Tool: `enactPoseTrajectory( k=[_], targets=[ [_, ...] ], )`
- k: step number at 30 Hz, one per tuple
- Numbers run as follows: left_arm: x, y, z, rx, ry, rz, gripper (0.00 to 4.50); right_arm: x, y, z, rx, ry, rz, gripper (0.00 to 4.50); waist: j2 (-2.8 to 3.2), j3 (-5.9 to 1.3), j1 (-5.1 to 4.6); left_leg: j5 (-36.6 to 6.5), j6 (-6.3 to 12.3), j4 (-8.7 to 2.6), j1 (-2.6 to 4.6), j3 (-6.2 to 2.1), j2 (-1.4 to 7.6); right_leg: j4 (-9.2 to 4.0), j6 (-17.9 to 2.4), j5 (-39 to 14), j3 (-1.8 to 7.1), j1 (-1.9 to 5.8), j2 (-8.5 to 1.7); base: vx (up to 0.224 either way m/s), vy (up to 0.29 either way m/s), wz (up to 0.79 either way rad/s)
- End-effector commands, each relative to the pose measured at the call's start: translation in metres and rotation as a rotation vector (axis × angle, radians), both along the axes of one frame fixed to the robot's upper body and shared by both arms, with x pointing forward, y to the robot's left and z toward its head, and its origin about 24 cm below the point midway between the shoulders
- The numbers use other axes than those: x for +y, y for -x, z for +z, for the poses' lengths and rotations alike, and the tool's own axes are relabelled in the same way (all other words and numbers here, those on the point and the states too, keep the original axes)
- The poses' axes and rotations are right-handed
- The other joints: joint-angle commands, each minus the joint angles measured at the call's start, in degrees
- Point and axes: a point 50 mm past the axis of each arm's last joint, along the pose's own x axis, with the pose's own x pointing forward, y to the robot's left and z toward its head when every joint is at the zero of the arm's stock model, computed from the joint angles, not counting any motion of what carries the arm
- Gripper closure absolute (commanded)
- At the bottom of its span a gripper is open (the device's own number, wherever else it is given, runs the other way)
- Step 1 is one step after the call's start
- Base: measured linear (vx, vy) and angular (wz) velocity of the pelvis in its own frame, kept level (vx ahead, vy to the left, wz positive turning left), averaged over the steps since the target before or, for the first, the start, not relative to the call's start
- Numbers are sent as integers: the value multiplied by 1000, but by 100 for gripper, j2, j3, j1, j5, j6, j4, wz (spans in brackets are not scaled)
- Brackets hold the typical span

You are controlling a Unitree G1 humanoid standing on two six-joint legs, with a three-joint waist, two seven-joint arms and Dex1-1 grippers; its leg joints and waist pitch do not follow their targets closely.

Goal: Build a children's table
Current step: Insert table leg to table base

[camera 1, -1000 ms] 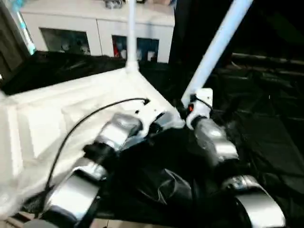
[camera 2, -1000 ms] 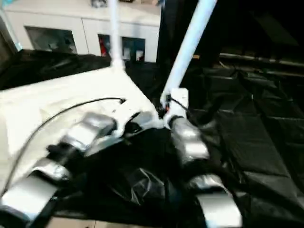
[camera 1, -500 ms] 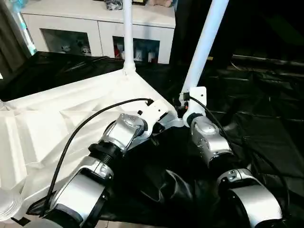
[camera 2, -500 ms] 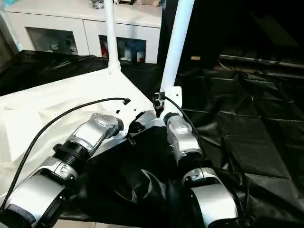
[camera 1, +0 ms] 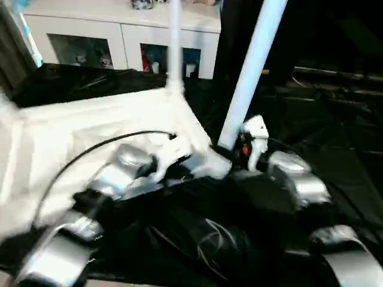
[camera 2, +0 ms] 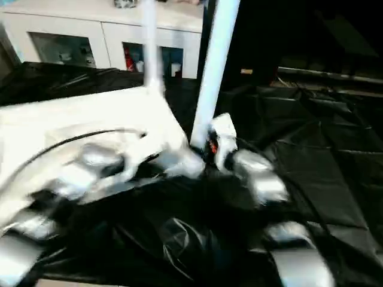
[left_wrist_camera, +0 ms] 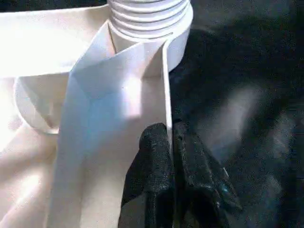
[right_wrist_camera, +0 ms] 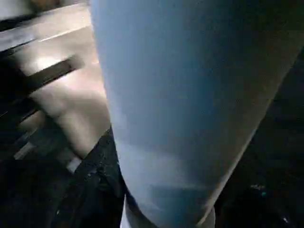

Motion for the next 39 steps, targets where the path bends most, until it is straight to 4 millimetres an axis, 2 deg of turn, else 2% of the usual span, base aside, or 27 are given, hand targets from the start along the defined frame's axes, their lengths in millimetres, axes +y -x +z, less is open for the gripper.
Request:
enactPoseTrajectory(
  k=[1,2,3,4,8,13,19,22,23,24,25,26,27,28,29,30,31,32,33,34,35,36,37,38,39],
  targets=[
    [-18,4,17,-35,62,-140,450,0,36,-57,308,113,123,259,77,-226,27,-1806,236,-381,-10,59,29,-431,-1173,-1547,205,273,-268,0,0,0],
    [-14,5,19,-36,59,-162,450,-5,43,-55,327,113,196,259,62,-224,53,-1878,201,-382,14,55,38,-441,-1132,-1718,208,256,-280,0,0,0],
    [-11,5,21,-37,58,-170,450,-7,47,-54,336,119,227,259,41,-215,55,-1909,206,-385,6,58,36,-455,-1093,-1808,211,259,-278,0,0,0],
    [-10,6,22,-38,57,-174,450,-9,49,-54,341,122,245,259,51,-220,80,-1917,185,-387,10,55,43,-458,-1042,-1887,220,251,-290,0,0,0],
    [-5,8,25,-32,60,-218,450,-13,59,-54,360,142,323,259,32,-242,132,-1782,129,-383,8,60,36,-440,-1022,-1729,223,250,-287,0,0,0],
    [-3,8,26,-36,55,-222,450,-14,65,-53,365,162,356,259,33,-256,166,-1570,113,-373,-1,67,33,-394,-1105,-1367,222,273,-279,0,0,0],
    [-6,1,24,-65,50,-148,450,-11,62,-53,339,151,299,259,16,-254,174,-1570,97,-366,0,70,25,-407,-1071,-1486,220,274,-285,0,0,0],
    [-8,-3,22,-71,38,-84,450,-10,52,-53,309,136,185,259,20,-223,171,-1761,63,-380,9,65,19,-448,-975,-1869,215,250,-290,0,0,0],
    [-10,-7,21,-77,28,-31,450,-10,43,-55,292,128,75,259,5,-184,144,-2103,-4,-394,35,45,13,-505,-804,-2510,201,209,-295,0,0,0],
    [-11,-9,20,-80,26,-7,450,-10,39,-56,290,128,19,259,14,-171,125,-2236,-32,-397,55,39,4,-530,-742,-2773,192,185,-299,0,0,0],
    [-13,-12,19,-86,20,45,450,-11,31,-58,285,126,-99,259,10,-164,95,-2417,-106,-384,85,11,-16,-580,-562,-3307,171,163,-320,0,0,0],
    [-16,-14,17,-91,16,78,450,-12,26,-60,282,124,-177,259,9,-160,90,-2463,-124,-378,91,-5,-28,-615,-471,-3505,154,160,-325,-56,4,-8],
    [-21,-19,14,-97,8,140,450,-13,20,-64,301,132,-288,259,14,-164,42,-2559,-166,-383,86,-45,-39,-667,-286,-3792,102,166,-332,-61,12,-11],
    [-21,-19,14,-97,8,140,450,-13,20,-64,301,132,-288,259,14,-164,42,-2559,-166,-383,86,-45,-39,-667,-286,-3792,102,166,-332,-61,12,-11],
    [-25,-21,13,-91,-1,192,450,-13,17,-67,315,132,-371,259,-2,-185,-10,-2606,-130,-391,85,-66,-39,-701,-246,-3692,57,197,-326,0,0,0],
    [-35,-24,10,-88,-15,249,450,-12,11,-72,355,136,-535,259,14,-182,-41,-2587,-109,-403,78,-68,-42,-708,-303,-3534,56,182,-318,0,0,0],
    [-42,-25,8,-93,-30,275,450,-10,9,-75,371,137,-624,259,19,-174,-57,-2628,-120,-394,77,-75,-59,-713,-310,-3564,43,160,-311,0,0,0],
    [-47,-26,7,-98,-40,287,450,-9,7,-76,379,137,-673,259,54,-159,-82,-2862,-145,-383,130,-101,-68,-744,-261,-3701,-3,124,-291,0,0,0],
    [-55,-27,5,-109,-44,305,450,-5,6,-77,385,137,-713,259,33,-155,-106,-2958,-120,-366,140,-96,-79,-783,-210,-3772,-19,111,-278,0,0,0],
    [-55,-27,5,-109,-44,305,450,-5,6,-77,385,137,-713,259,46,-151,-110,-3059,-99,-355,174,-100,-81,-805,-195,-3803,-40,92,-275,0,0,0],
    [-63,-27,4,-118,-45,320,450,1,5,-78,390,134,-745,259,97,-144,-125,-3349,-15,-355,249,-119,-70,-906,-149,-3784,-134,82,-265,0,0,0],
    [-68,-27,4,-122,-43,324,450,4,4,-79,393,130,-761,259,124,-143,-148,-3437,7,-357,247,-134,-68,-917,-143,-3690,-170,98,-267,0,0,0],
    [-72,-27,3,-124,-42,326,450,8,4,-79,395,127,-774,259,150,-125,-198,-3701,39,-394,278,-160,-26,-967,-136,-3521,-290,141,-254,0,0,0],
    [-81,-26,3,-121,-30,331,450,16,3,-79,395,127,-775,259,186,-123,-188,-3894,72,-414,323,-175,-1,-981,-144,-3328,-361,178,-250,0,0,0],
    [-82,-26,3,-121,-29,332,450,17,3,-79,395,127,-775,259,196,-100,-207,-4044,93,-480,293,-189,42,-951,-163,-3133,-402,249,-265,0,0,0]
  ],
)
